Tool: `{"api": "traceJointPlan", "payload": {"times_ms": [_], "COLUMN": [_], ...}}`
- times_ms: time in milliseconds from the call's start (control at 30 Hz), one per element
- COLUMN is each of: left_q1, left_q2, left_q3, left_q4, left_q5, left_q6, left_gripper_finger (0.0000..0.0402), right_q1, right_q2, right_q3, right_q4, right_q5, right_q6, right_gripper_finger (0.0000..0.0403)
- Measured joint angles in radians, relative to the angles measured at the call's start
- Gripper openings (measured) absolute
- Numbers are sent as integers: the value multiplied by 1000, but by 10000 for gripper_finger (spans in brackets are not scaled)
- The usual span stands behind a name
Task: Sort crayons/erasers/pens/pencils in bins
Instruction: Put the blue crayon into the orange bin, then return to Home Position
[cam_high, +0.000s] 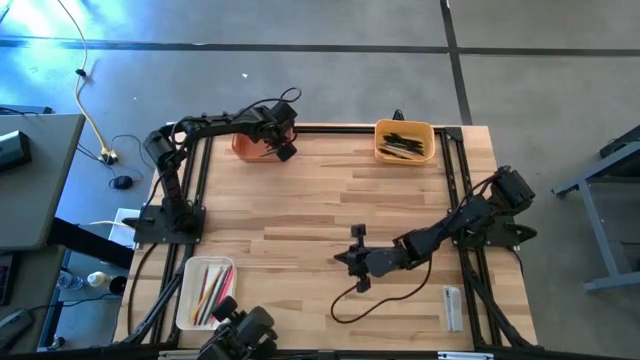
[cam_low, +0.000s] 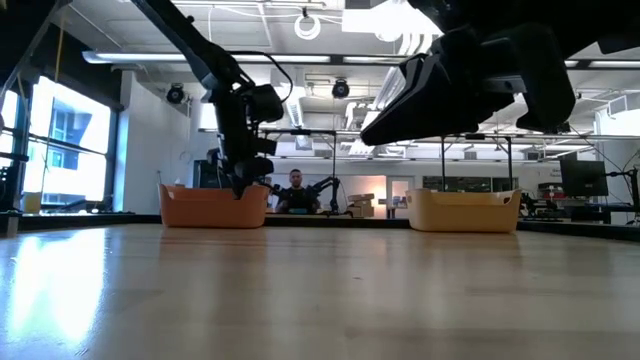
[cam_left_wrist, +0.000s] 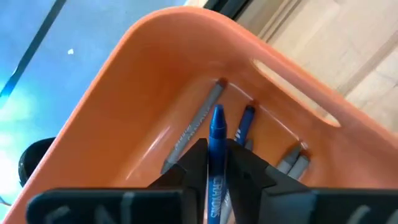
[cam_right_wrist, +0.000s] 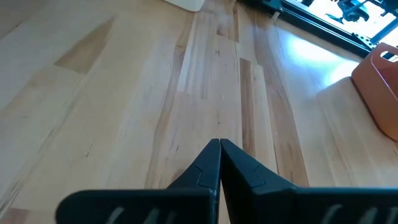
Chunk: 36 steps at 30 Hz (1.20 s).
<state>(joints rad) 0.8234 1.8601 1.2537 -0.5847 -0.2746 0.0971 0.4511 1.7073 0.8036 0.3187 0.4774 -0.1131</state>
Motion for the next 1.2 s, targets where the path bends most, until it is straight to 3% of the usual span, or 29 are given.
{"api": "traceJointPlan", "payload": {"times_ms": [333, 567, 733, 900, 1033, 1200], "left_q1": [-24, -91, -167, -249, -301, -346], "left_q2": [-94, -245, -392, -528, -615, -696], "left_q3": [0, -38, -220, -480, -661, -807], "left_q4": [1, 57, 289, 691, 989, 1204], "left_q5": [-13, 3, 130, 241, 332, 452], "left_q6": [19, 28, 53, 72, 89, 90], "left_gripper_finger": [89, 67, 31, 4, 4, 3], "right_q1": [1, -33, -117, -239, -349, -480], "right_q2": [0, 0, 0, -43, -140, -347], "right_q3": [0, -1, -16, -179, -351, -516], "right_q4": [-9, -9, 21, 267, 441, 527], "right_q5": [0, -36, -157, -288, -330, -398], "right_q6": [-4, -97, -142, -184, -180, -207], "right_gripper_finger": [0, 0, 0, 0, 0, 0]}}
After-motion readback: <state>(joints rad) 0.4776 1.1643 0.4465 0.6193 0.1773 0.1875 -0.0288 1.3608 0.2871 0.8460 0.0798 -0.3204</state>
